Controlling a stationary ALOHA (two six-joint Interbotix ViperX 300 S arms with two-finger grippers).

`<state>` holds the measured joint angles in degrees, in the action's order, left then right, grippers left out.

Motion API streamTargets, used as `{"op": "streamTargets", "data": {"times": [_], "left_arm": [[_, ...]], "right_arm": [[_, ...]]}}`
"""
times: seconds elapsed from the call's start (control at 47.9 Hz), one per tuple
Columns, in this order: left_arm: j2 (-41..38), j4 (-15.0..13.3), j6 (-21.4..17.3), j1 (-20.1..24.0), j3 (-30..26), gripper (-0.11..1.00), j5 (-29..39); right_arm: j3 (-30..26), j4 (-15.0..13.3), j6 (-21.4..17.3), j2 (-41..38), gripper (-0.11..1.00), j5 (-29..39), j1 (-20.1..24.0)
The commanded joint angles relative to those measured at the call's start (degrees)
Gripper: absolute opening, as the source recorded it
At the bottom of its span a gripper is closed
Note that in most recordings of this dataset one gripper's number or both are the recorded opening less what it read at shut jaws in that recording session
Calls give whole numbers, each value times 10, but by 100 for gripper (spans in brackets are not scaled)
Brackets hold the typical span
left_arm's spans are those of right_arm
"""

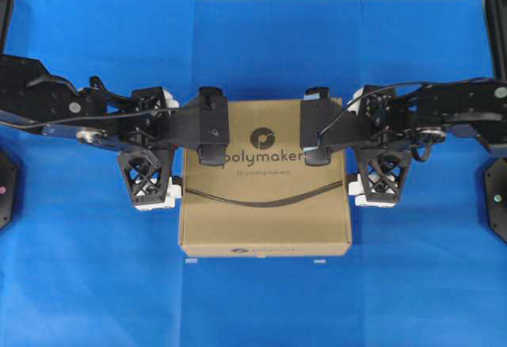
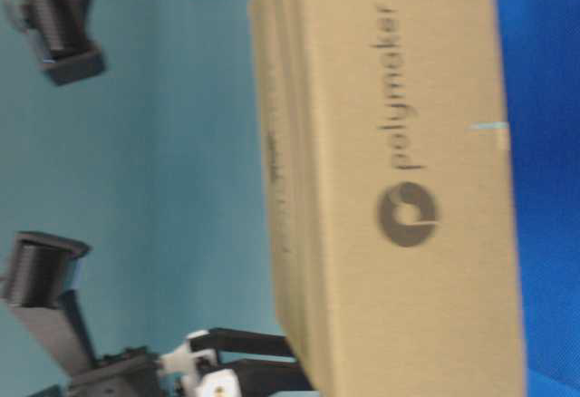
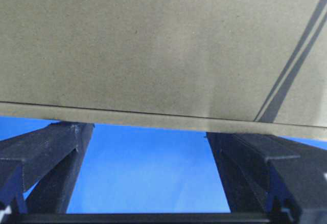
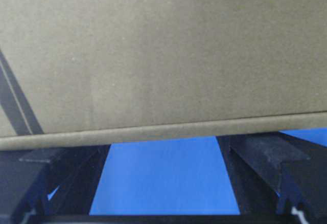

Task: Lift up the cardboard box by clamping it between your arms.
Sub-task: 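Hold the box clamped between both grippers in the air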

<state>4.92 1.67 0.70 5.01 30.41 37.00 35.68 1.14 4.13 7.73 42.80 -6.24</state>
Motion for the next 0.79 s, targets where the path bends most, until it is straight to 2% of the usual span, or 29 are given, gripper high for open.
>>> {"op": "streamTargets", "data": {"times": [0.0,0.25,0.543,0.772], "left_arm": [[0,-4,25,3,-8,86,-60],[-4,-4,27,7,35,86,-105],[-39,-4,27,7,62,86,-147],[-66,-4,26,9,61,86,-156]], "right_arm": [[-2,4,-22,-4,98,-70,1],[24,5,-29,-26,98,-128,3],[26,4,-23,-72,98,-149,3],[29,4,-29,-91,98,-160,1]]}}
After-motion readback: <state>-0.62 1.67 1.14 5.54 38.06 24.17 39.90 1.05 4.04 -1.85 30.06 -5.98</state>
